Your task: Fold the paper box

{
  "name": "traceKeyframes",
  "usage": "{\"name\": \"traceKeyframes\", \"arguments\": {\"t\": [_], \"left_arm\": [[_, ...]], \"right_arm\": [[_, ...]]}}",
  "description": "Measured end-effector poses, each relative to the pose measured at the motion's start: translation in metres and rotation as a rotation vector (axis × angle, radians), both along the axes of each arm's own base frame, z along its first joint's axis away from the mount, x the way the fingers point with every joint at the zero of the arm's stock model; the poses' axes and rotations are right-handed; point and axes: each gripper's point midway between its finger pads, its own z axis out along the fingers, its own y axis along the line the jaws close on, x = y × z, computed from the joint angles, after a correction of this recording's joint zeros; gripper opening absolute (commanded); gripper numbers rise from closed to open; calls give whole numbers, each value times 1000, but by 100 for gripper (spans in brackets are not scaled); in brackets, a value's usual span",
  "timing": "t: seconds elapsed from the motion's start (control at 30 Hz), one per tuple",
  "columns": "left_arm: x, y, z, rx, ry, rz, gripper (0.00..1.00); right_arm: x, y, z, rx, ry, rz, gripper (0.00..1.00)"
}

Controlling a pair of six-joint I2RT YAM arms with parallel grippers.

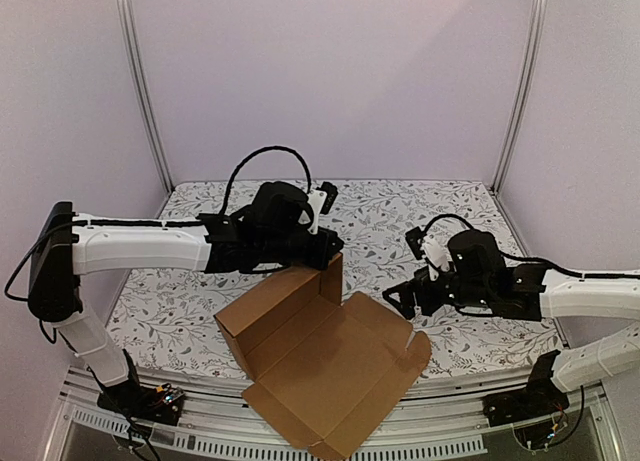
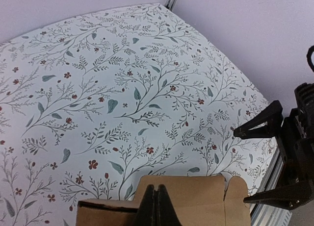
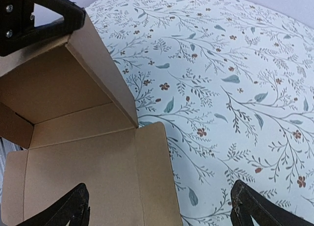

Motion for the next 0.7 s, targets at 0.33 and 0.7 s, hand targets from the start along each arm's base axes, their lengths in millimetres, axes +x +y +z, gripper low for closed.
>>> {"name": "traceKeyframes", "arguments": {"t": [0.33,0.7], "left_arm": [[1,1,0,2,-3,2,0],[0,0,0,3,-2,2,0]], "right_arm": [[-58,-51,-37,-119,397,-106,97],[-119,-74,-71,19,750,-216,83]]}}
